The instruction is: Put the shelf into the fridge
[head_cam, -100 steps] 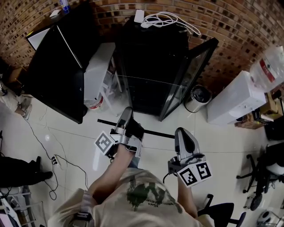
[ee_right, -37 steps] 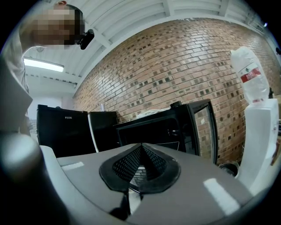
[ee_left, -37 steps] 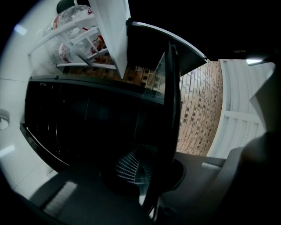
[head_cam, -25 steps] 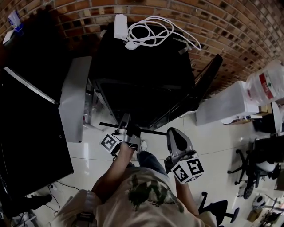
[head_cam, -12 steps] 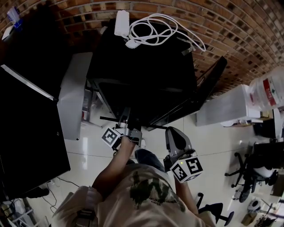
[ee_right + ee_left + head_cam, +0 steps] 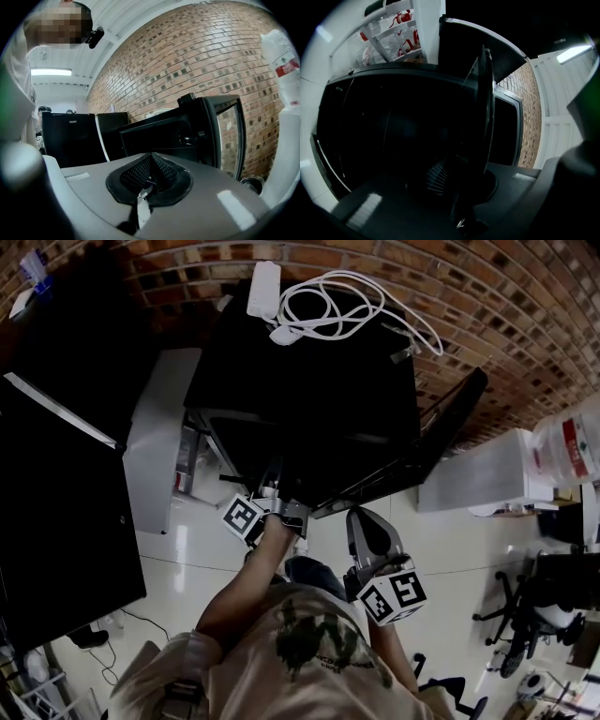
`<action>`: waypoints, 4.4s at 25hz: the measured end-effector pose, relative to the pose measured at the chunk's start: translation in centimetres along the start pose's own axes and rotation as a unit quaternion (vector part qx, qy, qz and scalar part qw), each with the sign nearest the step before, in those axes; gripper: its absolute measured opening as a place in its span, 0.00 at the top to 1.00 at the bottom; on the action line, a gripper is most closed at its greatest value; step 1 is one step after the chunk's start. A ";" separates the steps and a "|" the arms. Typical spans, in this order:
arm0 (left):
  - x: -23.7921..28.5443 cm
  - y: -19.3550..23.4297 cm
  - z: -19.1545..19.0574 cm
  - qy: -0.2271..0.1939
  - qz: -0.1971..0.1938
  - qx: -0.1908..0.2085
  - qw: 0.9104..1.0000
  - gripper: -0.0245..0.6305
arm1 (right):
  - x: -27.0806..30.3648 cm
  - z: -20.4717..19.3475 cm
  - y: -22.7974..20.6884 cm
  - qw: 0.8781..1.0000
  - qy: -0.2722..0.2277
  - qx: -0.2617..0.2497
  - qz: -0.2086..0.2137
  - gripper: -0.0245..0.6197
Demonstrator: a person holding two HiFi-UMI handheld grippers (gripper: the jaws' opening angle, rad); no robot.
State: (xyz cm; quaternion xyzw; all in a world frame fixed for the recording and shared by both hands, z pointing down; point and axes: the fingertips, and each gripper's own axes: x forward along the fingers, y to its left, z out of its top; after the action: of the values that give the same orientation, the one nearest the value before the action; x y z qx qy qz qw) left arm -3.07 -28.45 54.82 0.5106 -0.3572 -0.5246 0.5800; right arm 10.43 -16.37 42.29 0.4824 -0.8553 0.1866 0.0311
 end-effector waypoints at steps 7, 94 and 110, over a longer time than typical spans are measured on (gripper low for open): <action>2.0 0.3 0.4 -0.012 -0.005 0.002 1.000 0.93 | 1.0 0.2 -0.1 1.000 0.002 -0.002 0.009 0.96; -6.5 -9.3 -0.5 0.135 -0.055 0.115 0.983 0.86 | 2.6 -1.0 10.6 1.000 -0.017 0.003 0.023 0.96; -13.7 -16.0 -5.7 0.186 -0.107 0.303 0.928 0.96 | -3.3 0.3 13.4 0.998 -0.047 -0.025 0.042 0.96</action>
State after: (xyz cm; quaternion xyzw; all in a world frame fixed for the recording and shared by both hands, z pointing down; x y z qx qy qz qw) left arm -4.19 -12.73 39.76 0.7857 -0.3285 -0.3458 0.3939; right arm 0.99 -7.55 37.41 0.4530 -0.8798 0.1439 -0.0049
